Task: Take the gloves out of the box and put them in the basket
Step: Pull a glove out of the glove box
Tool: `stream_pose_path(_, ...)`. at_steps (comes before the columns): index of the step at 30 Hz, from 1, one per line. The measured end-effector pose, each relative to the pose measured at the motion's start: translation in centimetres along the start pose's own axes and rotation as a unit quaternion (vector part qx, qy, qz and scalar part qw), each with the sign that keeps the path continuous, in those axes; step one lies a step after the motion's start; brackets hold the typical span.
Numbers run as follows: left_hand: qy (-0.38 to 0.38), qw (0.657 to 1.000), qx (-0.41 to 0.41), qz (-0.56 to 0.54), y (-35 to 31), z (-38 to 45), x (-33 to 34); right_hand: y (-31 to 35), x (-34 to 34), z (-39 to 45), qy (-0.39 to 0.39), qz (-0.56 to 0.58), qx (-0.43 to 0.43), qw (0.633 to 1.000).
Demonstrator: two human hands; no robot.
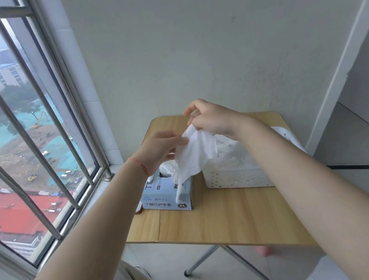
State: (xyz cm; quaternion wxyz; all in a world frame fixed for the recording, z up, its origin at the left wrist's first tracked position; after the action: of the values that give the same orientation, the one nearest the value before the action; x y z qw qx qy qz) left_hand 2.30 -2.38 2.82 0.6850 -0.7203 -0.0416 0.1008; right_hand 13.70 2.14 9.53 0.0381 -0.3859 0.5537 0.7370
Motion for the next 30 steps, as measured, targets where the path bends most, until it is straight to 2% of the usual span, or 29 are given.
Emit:
stream_pose_path(3,-0.095,0.995,0.015,-0.015,-0.4,0.1,-1.6,-0.9,-1.1,-0.3,-0.040,-0.011,0.023,0.999)
stream_pose_path(5,-0.120,0.992,0.030,-0.025,-1.2,-0.3,-1.9,-1.3,-2.2,-0.4,-0.081,0.022,0.037,0.996)
stream_pose_path(7,-0.089,0.995,0.034,-0.006,-1.7,-0.8,-1.4,-1.2,-3.6,-0.5,-0.135,0.062,0.041,0.988)
stream_pose_path(8,-0.045,0.998,0.026,0.026,-1.8,-1.2,-0.7,-1.1,-4.1,-0.6,-0.153,0.084,0.039,0.984)
stream_pose_path(10,0.062,0.989,0.003,0.136,-1.8,-2.3,0.9,-0.4,-4.2,-0.8,-0.141,0.119,0.025,0.982)
stream_pose_path(11,0.088,0.979,0.011,0.184,-2.0,-2.7,1.3,0.2,-3.7,-1.1,-0.112,0.123,0.016,0.986)
stream_pose_path(12,0.083,0.975,0.035,0.202,-2.6,-2.6,1.3,0.8,-3.1,-1.4,-0.079,0.120,0.009,0.990)
stream_pose_path(14,0.038,0.985,0.096,0.138,-4.4,-2.4,0.7,1.7,-2.0,-1.8,-0.029,0.112,-0.009,0.993)
stream_pose_path(16,0.043,0.990,0.117,0.066,-5.1,-2.4,0.8,2.4,-1.5,-2.1,-0.012,0.115,-0.024,0.993)
stream_pose_path(17,0.046,0.990,0.120,0.064,-5.0,-2.4,0.9,2.5,-1.5,-2.1,-0.014,0.120,-0.024,0.992)
stream_pose_path(19,0.033,0.990,0.118,0.064,-4.5,-2.0,0.6,2.6,-2.0,-2.0,-0.047,0.123,-0.019,0.991)
stream_pose_path(24,0.014,0.994,0.067,0.079,-2.5,-1.8,0.0,1.9,-4.9,-1.5,-0.201,0.131,-0.003,0.971)
stream_pose_path(30,0.095,0.995,-0.004,0.024,-1.3,-2.4,0.8,1.0,-4.6,-1.2,-0.223,0.098,0.007,0.970)
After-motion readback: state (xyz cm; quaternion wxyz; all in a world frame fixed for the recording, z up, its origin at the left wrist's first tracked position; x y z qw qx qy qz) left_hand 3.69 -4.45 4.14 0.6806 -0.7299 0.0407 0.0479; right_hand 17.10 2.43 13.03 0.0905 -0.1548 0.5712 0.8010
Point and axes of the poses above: each hand's wrist, its own z-axis towards the middle knuckle, its own x-axis out of the palm, y = z × x, the point moved 9 cm from there along z, towards the middle knuckle, and after that the axes turned 9 degrees about -y, right-handed, at the moved point
